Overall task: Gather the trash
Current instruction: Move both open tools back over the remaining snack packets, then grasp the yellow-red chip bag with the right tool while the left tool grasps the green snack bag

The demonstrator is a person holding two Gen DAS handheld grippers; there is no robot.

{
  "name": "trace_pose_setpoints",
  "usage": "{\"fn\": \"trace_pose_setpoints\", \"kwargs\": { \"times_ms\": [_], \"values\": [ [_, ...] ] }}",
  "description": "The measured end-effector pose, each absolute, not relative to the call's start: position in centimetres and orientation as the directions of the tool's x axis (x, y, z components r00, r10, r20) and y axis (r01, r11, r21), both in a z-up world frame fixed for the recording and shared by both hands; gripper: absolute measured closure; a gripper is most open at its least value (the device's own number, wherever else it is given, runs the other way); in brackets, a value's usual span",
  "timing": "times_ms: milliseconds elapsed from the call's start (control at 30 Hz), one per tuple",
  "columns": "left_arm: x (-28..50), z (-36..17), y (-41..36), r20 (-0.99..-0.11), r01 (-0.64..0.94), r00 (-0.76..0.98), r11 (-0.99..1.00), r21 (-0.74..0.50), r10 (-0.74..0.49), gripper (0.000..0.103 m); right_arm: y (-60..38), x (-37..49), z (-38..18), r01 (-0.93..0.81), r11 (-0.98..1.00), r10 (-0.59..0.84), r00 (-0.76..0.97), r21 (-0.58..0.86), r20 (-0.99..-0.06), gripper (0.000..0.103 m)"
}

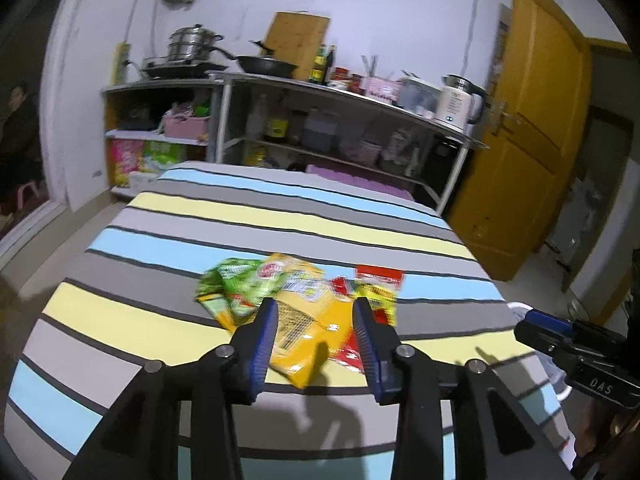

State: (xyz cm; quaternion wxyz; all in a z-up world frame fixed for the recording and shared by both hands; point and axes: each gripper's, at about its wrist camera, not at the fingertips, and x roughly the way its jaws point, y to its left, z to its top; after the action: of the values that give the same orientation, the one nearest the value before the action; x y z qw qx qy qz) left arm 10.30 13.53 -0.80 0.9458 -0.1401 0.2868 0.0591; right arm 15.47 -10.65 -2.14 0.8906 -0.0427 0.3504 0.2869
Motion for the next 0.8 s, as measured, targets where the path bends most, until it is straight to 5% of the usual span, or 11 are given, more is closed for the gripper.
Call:
{"fn": "trace_pose_setpoints", "kwargs": {
  "times_ms": [400, 800],
  "values": [
    [13.3, -2.8, 16.6, -0.610, -0.267, 0.790, 0.929, -0.255, 0.060, 0.061, -6.3, 19.4, -3.8, -0.573, 0.801, 0.513, 0.513, 0.171, -0.688, 0.060],
    [16.3, -3.3, 19.2, -0.635, -0.340, 0.764, 0.910, -0.238, 0.119, 0.047, -2.9, 22.9, -6.5, -0.583, 0.780, 0.530, 0.422, 0.228, -0.735, 0.056]
  ]
}}
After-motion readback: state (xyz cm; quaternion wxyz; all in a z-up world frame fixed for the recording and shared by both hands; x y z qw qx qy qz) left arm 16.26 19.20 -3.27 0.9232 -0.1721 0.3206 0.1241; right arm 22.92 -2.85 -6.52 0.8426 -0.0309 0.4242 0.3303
